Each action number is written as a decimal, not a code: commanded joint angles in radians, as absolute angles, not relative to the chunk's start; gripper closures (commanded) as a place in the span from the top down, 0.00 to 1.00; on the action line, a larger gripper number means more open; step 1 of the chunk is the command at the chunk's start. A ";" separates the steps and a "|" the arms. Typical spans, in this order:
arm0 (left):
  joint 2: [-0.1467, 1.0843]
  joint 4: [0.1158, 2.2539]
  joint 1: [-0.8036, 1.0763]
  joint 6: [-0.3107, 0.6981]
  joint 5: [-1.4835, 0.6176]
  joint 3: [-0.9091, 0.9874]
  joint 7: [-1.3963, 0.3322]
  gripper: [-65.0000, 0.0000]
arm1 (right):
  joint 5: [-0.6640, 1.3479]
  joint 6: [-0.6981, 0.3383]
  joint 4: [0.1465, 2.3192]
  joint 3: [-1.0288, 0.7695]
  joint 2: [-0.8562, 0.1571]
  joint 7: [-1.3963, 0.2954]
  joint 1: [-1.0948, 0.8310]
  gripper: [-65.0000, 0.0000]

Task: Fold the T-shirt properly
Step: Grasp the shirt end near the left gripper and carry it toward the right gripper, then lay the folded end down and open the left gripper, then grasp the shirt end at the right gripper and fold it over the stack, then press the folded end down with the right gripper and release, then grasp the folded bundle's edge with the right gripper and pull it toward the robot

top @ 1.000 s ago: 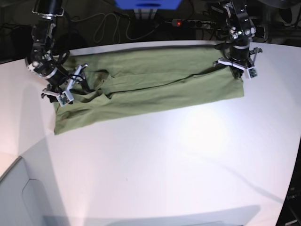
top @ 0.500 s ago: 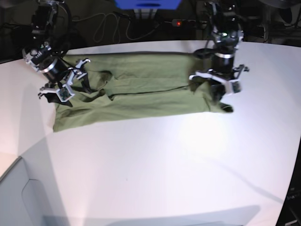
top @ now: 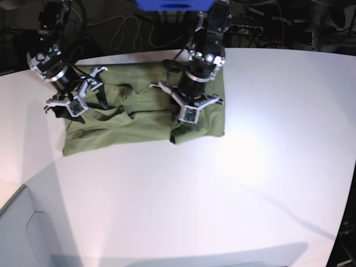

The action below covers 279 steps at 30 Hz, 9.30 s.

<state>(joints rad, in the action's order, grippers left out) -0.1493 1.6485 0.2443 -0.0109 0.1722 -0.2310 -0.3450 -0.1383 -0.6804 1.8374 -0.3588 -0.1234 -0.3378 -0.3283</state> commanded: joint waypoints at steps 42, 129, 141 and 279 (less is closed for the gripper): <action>-0.128 1.842 0.242 -0.010 0.171 -0.496 -0.328 0.48 | -0.124 -0.698 1.856 -0.363 -0.134 -0.314 -0.335 0.66; 0.041 1.610 0.298 -0.007 -0.041 -0.206 -0.329 0.48 | -0.122 -0.698 1.942 -0.077 0.022 -0.535 -0.249 0.00; 0.041 1.610 0.294 -0.008 -0.039 -0.206 -0.329 0.48 | -0.122 -0.698 1.813 0.174 0.048 -0.533 -0.150 0.00; 0.061 1.975 0.458 -0.004 -0.050 0.271 -0.329 0.48 | -0.122 -0.698 1.860 0.311 -0.007 -0.532 -0.392 0.11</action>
